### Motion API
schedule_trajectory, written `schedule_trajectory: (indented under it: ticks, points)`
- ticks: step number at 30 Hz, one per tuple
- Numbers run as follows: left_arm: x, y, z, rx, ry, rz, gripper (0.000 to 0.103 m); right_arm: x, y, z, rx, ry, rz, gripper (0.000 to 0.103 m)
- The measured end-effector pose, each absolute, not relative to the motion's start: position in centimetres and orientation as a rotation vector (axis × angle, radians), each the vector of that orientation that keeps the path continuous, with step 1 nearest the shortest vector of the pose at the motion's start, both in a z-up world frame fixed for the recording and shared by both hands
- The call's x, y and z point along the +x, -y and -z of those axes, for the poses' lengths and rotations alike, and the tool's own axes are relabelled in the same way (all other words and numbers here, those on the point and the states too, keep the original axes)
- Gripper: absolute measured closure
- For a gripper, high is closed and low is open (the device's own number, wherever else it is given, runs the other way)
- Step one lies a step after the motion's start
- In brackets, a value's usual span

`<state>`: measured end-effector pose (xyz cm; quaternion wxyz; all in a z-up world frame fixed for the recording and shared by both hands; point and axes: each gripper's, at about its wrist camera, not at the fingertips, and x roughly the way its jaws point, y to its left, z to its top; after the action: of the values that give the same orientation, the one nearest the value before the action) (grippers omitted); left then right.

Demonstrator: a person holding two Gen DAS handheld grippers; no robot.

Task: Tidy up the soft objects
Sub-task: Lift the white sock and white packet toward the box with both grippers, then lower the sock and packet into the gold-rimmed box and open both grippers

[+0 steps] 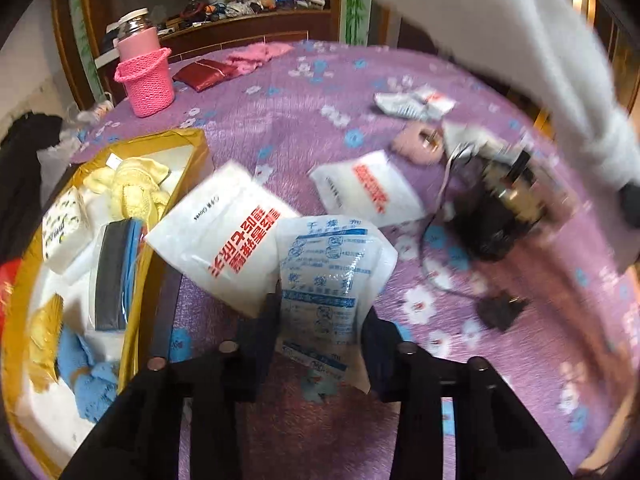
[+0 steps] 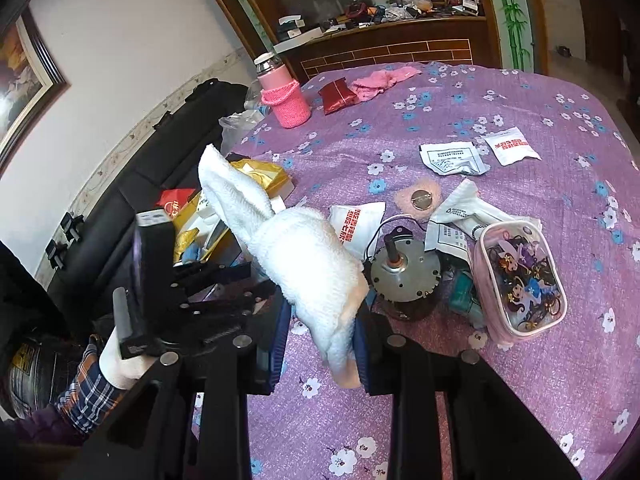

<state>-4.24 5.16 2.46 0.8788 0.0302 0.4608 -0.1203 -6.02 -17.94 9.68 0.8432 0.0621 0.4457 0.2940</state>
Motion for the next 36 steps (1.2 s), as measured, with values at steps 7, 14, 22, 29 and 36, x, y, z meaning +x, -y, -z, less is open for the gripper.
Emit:
schedule_trajectory:
  ticks: [7,14,22,29,36]
  points:
    - [-7.9,-9.9,-5.3,-0.183,-0.911,0.324,0.068,-5.7,15.4,-10.1,0.139,-0.942,-0.68,0.075]
    - [-10.1,-18.9,-7.9,-0.26,-0.827,0.144,0.068,-4.5,9.0,-10.0,0.158,-0.985,-0.803,0.075]
    - [-10.2,-24.5,-5.0,-0.206,-0.89,-0.066,0.061,-2.8,0.3,-8.5,0.149,-1.074,-0.889,0.075]
    - [-10.5,-25.3,-3.3,-0.232,-0.912,-0.059,0.041,-0.9,-7.3,-6.3,0.056,-1.157,-0.86,0.075]
    - [-12.5,-27.3,-4.9,-0.328,-0.829,-0.043,0.035,0.8,-10.3,-2.2,0.025,-1.291,-0.701,0.072]
